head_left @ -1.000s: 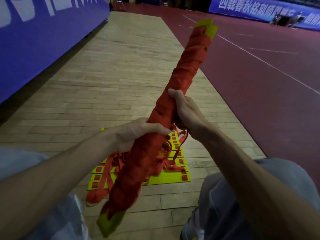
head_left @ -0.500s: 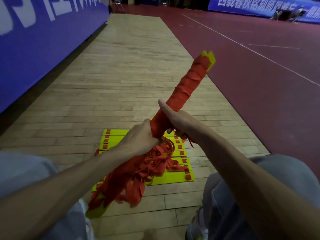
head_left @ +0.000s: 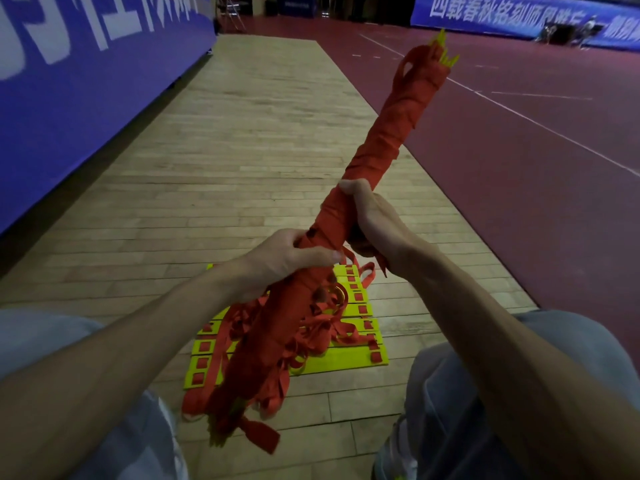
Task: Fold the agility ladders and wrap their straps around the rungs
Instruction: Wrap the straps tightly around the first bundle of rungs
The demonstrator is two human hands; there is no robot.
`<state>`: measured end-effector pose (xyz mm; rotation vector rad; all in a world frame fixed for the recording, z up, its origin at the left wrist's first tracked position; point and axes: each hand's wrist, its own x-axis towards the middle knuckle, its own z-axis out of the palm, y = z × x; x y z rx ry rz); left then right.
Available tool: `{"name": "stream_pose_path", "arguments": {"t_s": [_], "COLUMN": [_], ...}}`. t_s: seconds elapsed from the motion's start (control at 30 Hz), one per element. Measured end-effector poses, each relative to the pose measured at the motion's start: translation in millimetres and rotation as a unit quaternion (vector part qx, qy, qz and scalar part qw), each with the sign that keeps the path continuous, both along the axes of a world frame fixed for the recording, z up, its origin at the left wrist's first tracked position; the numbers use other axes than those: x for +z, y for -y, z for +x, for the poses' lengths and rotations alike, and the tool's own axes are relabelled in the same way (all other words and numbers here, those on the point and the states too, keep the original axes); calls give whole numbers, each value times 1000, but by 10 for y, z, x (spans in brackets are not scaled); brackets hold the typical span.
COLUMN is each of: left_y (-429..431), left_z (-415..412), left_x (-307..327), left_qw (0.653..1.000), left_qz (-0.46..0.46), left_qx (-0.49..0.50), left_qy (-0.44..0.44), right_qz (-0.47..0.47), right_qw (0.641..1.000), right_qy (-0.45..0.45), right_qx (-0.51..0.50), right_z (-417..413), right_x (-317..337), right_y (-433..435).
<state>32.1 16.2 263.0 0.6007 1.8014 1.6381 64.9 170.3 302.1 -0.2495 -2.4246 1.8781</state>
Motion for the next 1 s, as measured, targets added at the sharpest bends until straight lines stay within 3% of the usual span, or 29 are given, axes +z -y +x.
{"name": "stream_pose_path", "arguments": {"t_s": [0.13, 0.23, 0.4, 0.53, 0.6, 0.73, 1.0], "left_y": [-47, -82, -196, -272, -333, -558, -1168], "left_z": [-77, -117, -52, 2, 28, 42, -112], "left_x": [-161, -237, -255, -282, -269, -285, -819], "left_qw": [985, 952, 908, 887, 899, 937, 952], "left_qz": [-77, -192, -310, -349, -328, -259, -254], "left_qx": [98, 150, 149, 133, 124, 111, 73], "left_qy": [-115, -186, -240, -273, -261, -207, -154], "right_qz": [63, 70, 51, 122, 141, 94, 90], "right_qw": [997, 995, 993, 984, 980, 985, 963], "right_qy": [46, 66, 82, 119, 128, 130, 124], "right_qx": [-5, -25, -62, -45, -48, -69, -223], "right_z": [-42, -79, -124, -133, -144, -181, -259], "right_x": [-10, -93, -259, -340, -354, -433, -1098], "right_y": [-40, -53, -32, -94, -161, -358, -837]}}
